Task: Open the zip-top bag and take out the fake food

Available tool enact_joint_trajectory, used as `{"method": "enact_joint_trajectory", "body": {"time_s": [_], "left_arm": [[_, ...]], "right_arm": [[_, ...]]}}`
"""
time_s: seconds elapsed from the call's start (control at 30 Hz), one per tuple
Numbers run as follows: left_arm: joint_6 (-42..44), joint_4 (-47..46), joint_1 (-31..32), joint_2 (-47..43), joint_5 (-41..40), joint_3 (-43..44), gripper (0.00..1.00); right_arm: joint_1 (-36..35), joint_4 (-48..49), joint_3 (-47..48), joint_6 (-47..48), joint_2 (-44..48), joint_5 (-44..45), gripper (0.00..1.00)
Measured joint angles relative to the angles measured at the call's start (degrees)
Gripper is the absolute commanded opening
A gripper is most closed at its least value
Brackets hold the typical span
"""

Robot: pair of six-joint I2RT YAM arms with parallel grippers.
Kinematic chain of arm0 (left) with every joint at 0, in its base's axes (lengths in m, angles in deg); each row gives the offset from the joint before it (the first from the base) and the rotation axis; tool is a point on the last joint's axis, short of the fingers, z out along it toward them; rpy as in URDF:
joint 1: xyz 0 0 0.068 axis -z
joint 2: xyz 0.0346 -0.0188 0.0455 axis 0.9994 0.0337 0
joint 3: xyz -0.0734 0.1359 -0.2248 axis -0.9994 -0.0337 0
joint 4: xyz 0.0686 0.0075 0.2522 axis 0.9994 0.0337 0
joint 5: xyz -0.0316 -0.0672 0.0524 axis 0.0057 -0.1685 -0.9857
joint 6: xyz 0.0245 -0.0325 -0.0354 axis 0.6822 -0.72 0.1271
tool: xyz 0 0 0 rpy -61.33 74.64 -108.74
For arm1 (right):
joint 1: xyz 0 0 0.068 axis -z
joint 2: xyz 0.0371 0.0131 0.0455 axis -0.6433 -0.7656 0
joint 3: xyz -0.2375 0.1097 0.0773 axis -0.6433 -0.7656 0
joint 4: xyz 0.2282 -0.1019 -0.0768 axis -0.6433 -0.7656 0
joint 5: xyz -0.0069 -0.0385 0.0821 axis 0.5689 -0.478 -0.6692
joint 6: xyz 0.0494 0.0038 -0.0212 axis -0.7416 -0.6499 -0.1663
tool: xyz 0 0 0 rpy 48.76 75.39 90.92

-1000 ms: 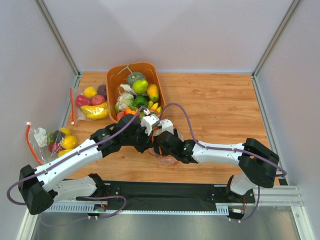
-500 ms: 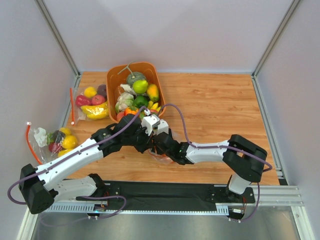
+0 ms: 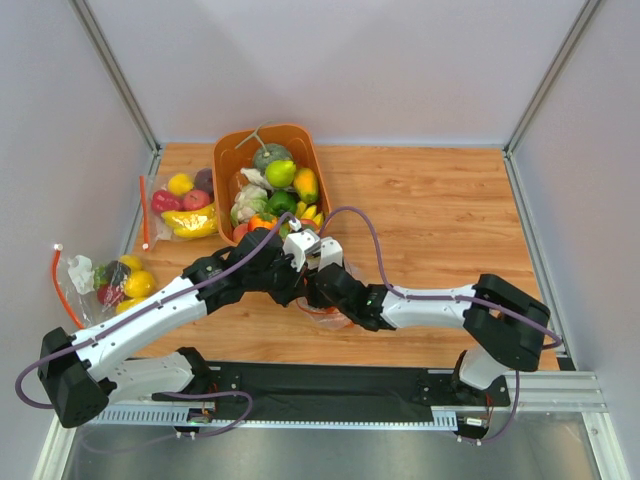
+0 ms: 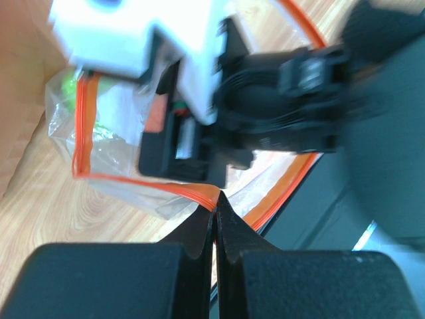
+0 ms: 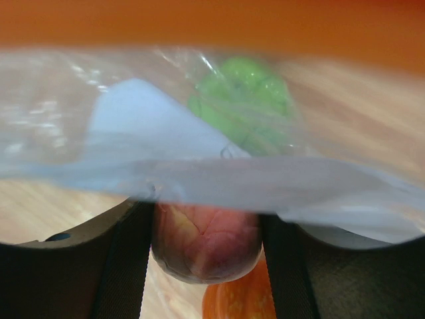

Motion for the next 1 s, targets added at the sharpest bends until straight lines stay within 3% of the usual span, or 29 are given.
{"method": "enact_joint_trajectory", "body": {"time_s": [0.37,0.7,1.0], "left_arm": [[0.0,0.0,0.0,0.0,-0.1,0.0,0.0],[0.0,0.0,0.0,0.0,-1.6,0.0,0.0],[0.0,0.1,0.0,0.0,-1.8,0.0,0.0]], "right_arm": [[0.1,-4.5,-0.8,-0.7,16.2,-0.7,0.34],[1.1,-16.0,-1.8,-0.9,29.9,-0.5,0.34],[10.5,-19.6,-1.4,-0.3,35.8,-2.3,0.34]]}}
